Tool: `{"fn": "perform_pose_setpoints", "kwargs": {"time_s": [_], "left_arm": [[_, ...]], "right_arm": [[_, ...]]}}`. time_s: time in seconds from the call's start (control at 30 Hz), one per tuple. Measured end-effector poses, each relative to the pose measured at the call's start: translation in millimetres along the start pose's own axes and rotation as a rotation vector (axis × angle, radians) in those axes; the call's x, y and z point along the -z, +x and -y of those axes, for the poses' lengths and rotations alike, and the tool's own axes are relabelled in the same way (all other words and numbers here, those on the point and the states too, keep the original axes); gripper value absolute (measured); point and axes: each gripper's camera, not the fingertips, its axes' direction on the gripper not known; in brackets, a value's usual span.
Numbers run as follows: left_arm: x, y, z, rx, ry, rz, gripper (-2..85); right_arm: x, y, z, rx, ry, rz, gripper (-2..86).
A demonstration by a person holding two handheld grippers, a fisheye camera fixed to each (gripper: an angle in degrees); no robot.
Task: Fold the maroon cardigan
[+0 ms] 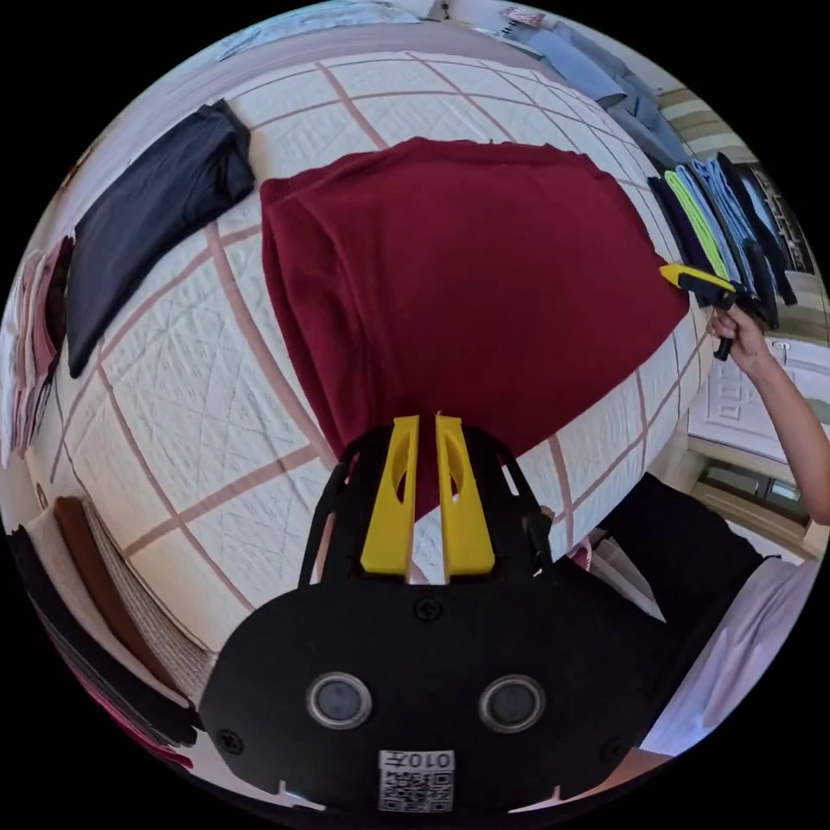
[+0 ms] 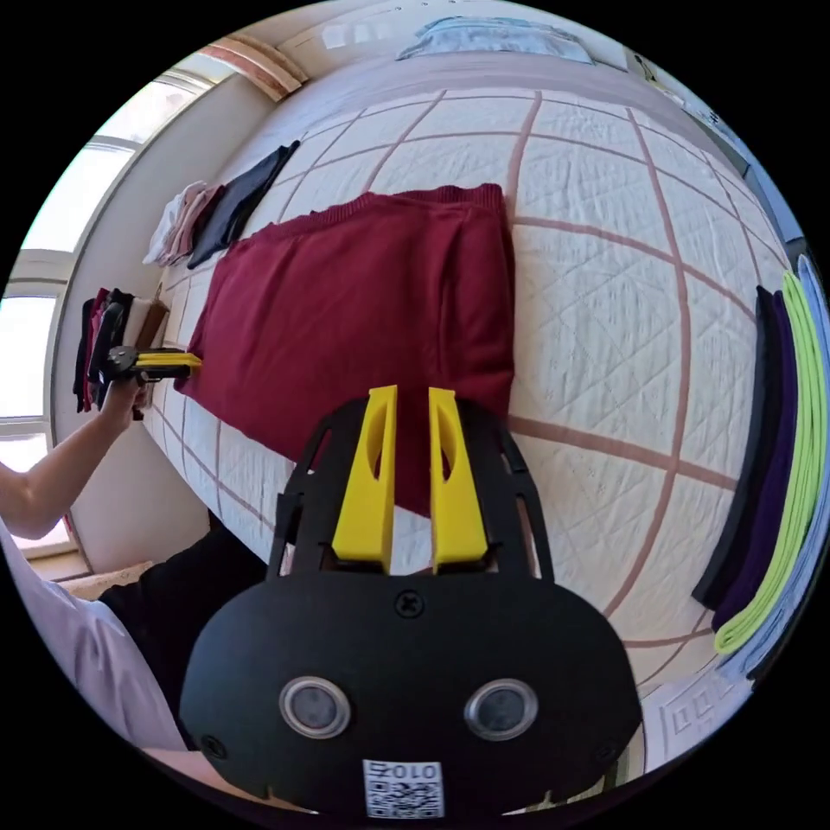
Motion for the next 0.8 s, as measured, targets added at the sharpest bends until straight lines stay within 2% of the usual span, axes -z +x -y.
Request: {"fn": "perform_pose_setpoints", "kwargs": {"time_s": [0.07,0.13,0.2,0.3,0.4,0.53,0.67,0.8], "left_arm": [[-19.6,-5.1,0.8,0.064,-0.028,-0.037,2.1],[-30.4,-5.7,-0.7,0.094,-0.051,-0.07,2.4],[-30.9,0.4,-6.4,0.109,-0.063,-0.063,3.0],[-16.9,31.6,-25.9,0.094,-0.038,0.092,5.0],[9.1,97.7,-45.1,-0.046,0.111,0.238,7.1],[7.5,216.8,-48.0,-0.349,0.221,0.281,9.3],[-17.8,309.8,-39.7,-0.586,0.233,0.314,10.6],[-35.2,378.6,-34.0,-0.711,0.267,0.329,11.5]], "right_arm": [[-25.6,13.6,15.2,-0.001,-0.119,-0.028,5.1],[-20.0,24.3,27.1,-0.005,-0.155,0.014,5.2],[3.1,29.8,29.6,0.008,-0.101,0.038,6.1],[51.1,44.1,10.8,-0.078,0.007,-0.024,9.5],[68.1,66.3,-22.0,-0.18,-0.009,0.015,11.7],[49.2,81.0,-58.3,-0.254,-0.084,0.098,12.7],[29.5,89.4,-65.6,-0.358,-0.045,0.286,8.6],[46.4,84.4,-58.7,-0.426,-0.054,0.269,6.8]]}}
